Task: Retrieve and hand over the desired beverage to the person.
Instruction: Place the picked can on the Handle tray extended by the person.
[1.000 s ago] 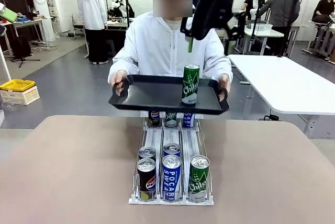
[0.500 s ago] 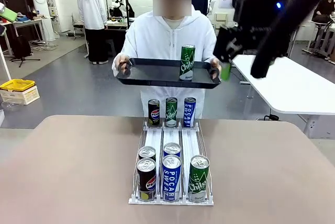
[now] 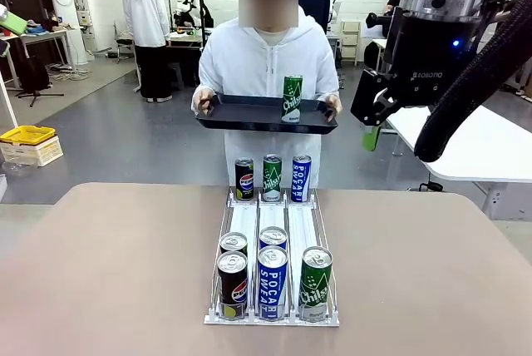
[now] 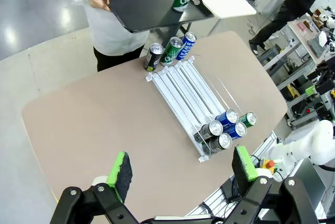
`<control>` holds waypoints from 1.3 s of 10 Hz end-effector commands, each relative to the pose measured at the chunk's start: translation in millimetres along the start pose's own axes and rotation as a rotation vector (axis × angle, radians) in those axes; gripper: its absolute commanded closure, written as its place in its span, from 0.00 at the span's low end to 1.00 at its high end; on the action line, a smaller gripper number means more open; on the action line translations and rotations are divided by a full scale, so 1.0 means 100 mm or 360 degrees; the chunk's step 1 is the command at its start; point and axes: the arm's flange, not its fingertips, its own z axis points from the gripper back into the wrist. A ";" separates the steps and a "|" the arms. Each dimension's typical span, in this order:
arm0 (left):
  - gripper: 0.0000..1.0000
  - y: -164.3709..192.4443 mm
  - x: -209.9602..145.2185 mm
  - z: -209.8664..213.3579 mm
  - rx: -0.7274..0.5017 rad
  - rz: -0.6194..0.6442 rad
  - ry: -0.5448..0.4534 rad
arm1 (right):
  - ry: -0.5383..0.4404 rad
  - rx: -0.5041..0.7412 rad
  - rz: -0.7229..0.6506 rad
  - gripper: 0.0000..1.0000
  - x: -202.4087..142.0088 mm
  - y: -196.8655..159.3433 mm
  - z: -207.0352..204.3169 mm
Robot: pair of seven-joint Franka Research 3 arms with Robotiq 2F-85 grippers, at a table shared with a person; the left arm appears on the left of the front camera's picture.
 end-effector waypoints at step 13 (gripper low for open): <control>0.00 0.01 -0.01 0.01 -0.0013 -0.0019 0.0001 | -0.0800 0.0572 0.0564 0.00 -0.89 -0.99 0.78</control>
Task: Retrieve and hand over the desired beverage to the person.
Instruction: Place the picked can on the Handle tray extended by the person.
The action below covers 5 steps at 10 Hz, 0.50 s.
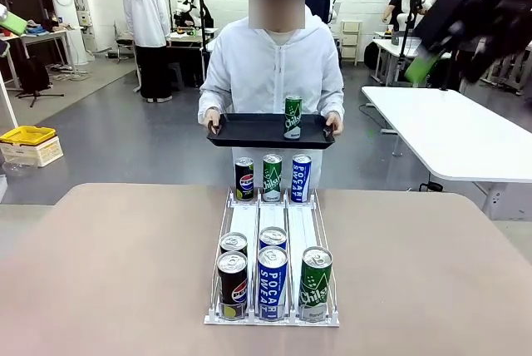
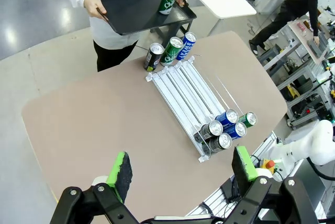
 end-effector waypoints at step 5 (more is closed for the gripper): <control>0.00 0.00 -0.01 0.00 -0.0013 -0.0019 0.0002 | -0.0405 0.0445 0.0072 0.00 -1.22 -1.43 0.55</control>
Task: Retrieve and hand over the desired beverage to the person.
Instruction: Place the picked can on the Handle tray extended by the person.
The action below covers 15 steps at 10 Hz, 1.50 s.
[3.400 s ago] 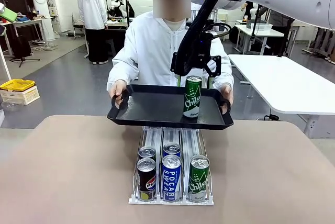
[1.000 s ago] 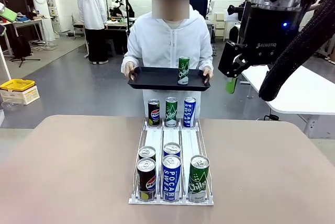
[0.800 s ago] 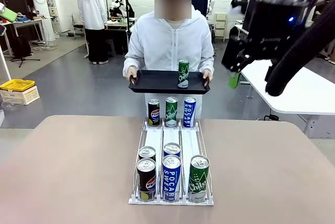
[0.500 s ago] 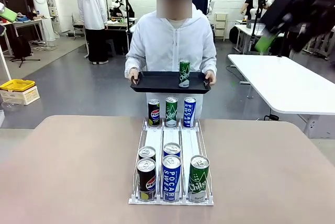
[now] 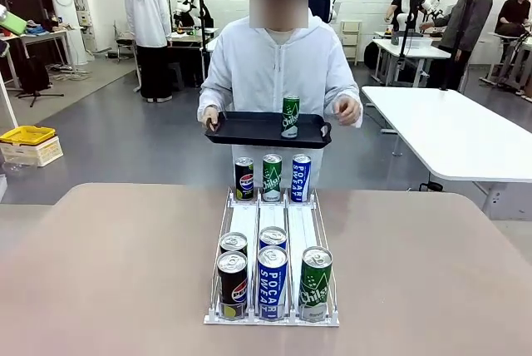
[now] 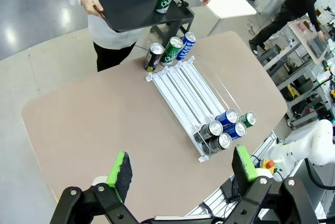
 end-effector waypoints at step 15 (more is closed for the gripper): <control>0.00 0.00 -0.01 0.00 -0.0013 -0.0019 0.0001 | 0.0194 -0.0542 -0.0159 0.00 -0.34 -0.70 -0.19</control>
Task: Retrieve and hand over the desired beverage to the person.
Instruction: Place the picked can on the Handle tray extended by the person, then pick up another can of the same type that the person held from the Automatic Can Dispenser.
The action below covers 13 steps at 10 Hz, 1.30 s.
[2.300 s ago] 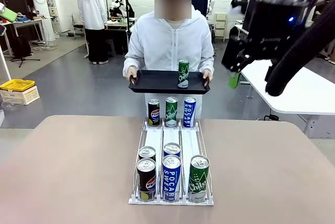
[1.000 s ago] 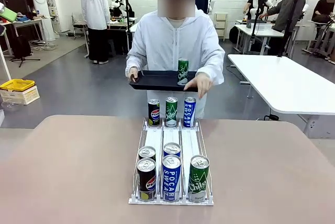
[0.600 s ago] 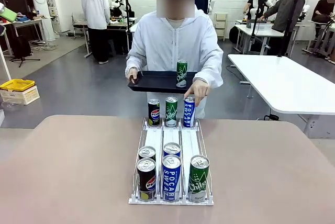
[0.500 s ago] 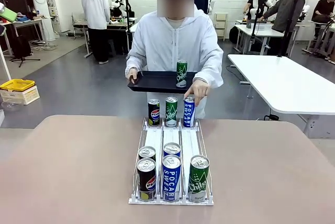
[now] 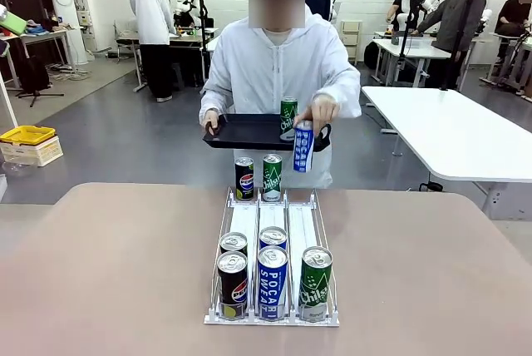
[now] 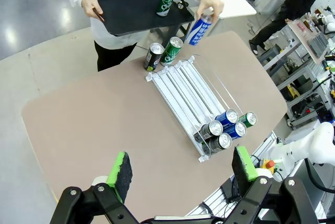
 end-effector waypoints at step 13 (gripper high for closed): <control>0.00 0.00 -0.01 0.00 -0.0013 -0.0019 0.0001 | -0.0008 -0.0013 -0.0009 0.00 0.01 -0.01 0.00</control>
